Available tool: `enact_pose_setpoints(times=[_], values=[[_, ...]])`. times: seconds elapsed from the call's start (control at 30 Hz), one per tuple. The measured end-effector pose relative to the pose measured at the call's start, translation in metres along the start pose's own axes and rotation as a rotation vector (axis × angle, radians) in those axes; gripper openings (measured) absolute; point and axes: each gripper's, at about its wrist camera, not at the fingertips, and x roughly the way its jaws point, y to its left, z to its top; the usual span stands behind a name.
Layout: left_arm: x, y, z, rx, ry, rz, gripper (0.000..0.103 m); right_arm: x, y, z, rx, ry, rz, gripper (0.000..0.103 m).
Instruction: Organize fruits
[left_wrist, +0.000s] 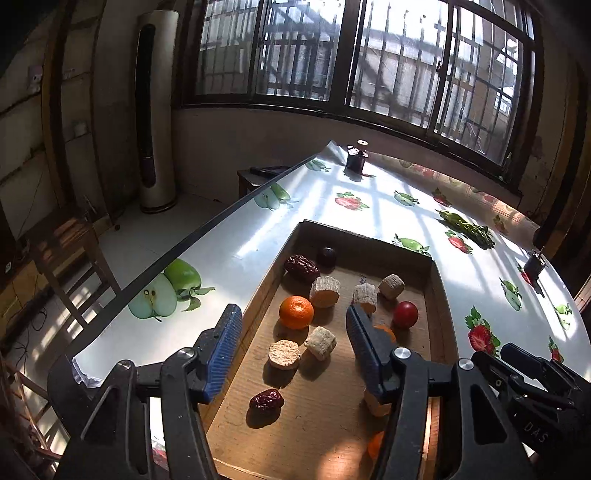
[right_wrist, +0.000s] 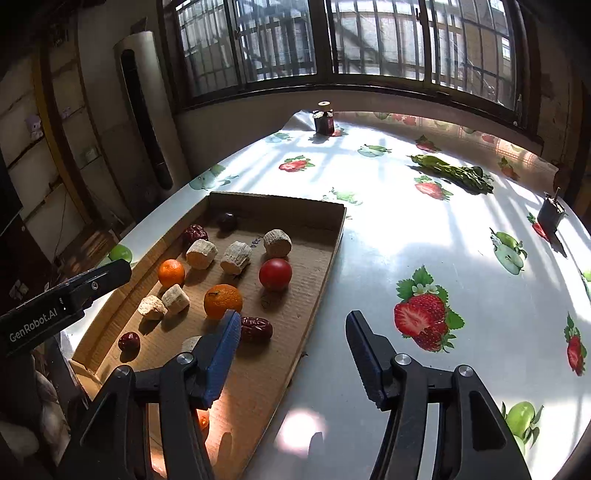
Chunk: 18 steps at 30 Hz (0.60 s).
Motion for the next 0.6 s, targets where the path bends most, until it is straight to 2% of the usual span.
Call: enact_pose_setpoints(times=[0.03, 0.1, 0.2, 0.3, 0.47, 0.6], values=[[-0.008, -0.003, -0.001, 0.015, -0.044, 0.042, 0.069, -0.005, -0.005, -0.003, 0.024, -0.003, -0.004, 0.064], [-0.023, -0.009, -0.003, 0.024, -0.12, 0.101, 0.091, -0.012, -0.011, -0.009, 0.051, -0.011, -0.007, 0.064], [-0.041, -0.01, -0.001, 0.005, -0.197, 0.115, 0.103, -0.023, -0.014, -0.017, 0.064, -0.031, -0.026, 0.065], [-0.045, -0.01, 0.004, -0.027, -0.181, 0.111, 0.103, -0.029, -0.011, -0.022, 0.058, -0.051, -0.03, 0.069], [-0.035, -0.01, 0.003, -0.065, -0.074, 0.127, 0.103, -0.037, -0.005, -0.029, 0.028, -0.069, -0.024, 0.074], [-0.033, -0.016, -0.001, -0.06, -0.051, 0.154, 0.103, -0.039, -0.004, -0.034, 0.01, -0.075, -0.033, 0.075]])
